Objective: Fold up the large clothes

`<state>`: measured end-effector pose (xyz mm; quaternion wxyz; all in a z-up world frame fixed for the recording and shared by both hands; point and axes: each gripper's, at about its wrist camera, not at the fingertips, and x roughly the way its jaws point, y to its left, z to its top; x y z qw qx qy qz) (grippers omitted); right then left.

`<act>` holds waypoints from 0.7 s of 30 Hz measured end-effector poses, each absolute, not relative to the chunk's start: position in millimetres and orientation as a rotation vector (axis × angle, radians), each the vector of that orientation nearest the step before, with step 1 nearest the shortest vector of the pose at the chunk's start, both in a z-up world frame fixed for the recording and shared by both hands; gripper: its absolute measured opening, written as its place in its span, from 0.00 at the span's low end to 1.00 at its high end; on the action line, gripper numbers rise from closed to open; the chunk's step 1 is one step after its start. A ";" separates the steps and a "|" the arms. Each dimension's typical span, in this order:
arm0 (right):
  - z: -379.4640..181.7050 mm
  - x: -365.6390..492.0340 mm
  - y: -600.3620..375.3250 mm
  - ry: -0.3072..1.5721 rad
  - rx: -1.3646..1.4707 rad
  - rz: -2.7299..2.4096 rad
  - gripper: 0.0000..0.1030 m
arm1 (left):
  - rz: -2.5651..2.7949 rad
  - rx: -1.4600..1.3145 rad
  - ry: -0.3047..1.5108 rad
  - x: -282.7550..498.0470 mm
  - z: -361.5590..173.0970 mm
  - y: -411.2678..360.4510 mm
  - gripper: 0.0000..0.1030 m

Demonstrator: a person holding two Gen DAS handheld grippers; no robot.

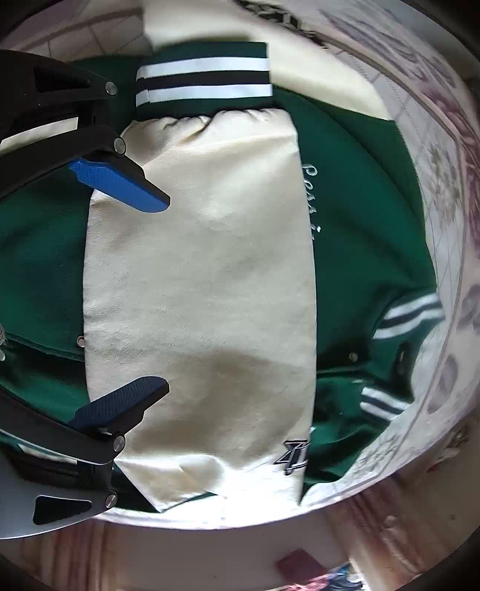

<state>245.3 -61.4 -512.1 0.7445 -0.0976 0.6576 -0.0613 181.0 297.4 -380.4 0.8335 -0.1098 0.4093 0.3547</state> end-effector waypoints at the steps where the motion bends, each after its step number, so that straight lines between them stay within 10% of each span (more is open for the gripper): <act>1: -509.6 245.8 -66.1 1.439 -0.200 -0.133 0.89 | 0.732 -0.204 0.874 188.1 -375.3 285.4 0.02; 21: -475.5 153.3 -412.6 1.509 0.303 -0.438 0.89 | -0.072 0.030 1.148 282.3 -424.6 -202.3 0.03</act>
